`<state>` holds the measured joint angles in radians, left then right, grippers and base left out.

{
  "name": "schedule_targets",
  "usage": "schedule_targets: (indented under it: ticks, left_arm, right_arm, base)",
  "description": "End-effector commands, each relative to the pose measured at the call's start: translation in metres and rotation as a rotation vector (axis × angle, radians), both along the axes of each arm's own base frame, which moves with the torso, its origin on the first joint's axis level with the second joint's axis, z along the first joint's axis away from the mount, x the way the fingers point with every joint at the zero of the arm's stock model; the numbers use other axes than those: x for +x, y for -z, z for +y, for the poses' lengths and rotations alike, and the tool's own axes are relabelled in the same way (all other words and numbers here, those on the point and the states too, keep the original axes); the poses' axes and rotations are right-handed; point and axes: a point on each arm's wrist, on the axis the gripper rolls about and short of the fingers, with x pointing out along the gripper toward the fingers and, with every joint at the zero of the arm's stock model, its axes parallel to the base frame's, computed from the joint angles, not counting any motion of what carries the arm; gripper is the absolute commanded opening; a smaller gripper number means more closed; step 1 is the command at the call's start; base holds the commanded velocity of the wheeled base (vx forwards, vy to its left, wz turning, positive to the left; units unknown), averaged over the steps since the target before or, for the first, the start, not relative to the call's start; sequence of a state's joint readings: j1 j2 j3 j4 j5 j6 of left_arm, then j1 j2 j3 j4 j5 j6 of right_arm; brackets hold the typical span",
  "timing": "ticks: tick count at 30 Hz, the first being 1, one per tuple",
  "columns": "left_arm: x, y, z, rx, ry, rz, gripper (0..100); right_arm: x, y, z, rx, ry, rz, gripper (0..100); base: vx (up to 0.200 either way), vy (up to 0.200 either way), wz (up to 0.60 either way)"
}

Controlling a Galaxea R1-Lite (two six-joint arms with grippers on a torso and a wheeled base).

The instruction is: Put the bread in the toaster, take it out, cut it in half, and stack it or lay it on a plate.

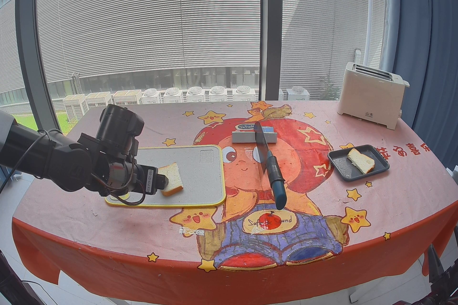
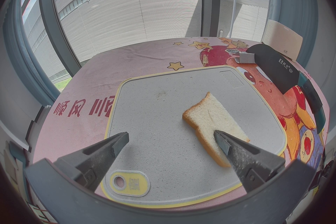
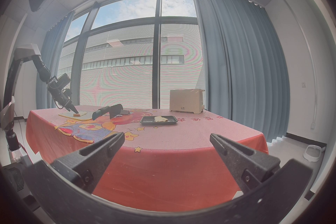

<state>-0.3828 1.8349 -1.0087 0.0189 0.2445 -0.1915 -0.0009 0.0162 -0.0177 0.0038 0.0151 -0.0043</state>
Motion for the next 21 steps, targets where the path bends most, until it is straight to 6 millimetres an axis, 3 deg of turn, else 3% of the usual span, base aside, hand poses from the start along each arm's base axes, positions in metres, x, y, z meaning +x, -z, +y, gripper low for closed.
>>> schedule_targets:
  ticks: [1, 2, 21]
  left_arm:
    - [0.0006, 0.0008, 0.0005, 0.001, -0.002, 0.003, 100]
    - [0.0008, 0.0008, 0.001, 0.0, -0.003, 0.004, 0]
    - [0.0018, 0.0004, 0.0001, -0.002, -0.004, 0.002, 0]
  right_arm:
    - [-0.0002, 0.0043, 0.0, 0.0, 0.0, -0.002, 100]
    - [-0.0002, 0.0045, 0.0, 0.0, 0.0, -0.001, 100]
    - [-0.0002, 0.0045, 0.0, 0.0, 0.0, -0.001, 100]
  base:
    - [0.0, 0.0, 0.0]
    - [0.0, 0.0, 0.0]
    - [0.0, 0.0, 0.0]
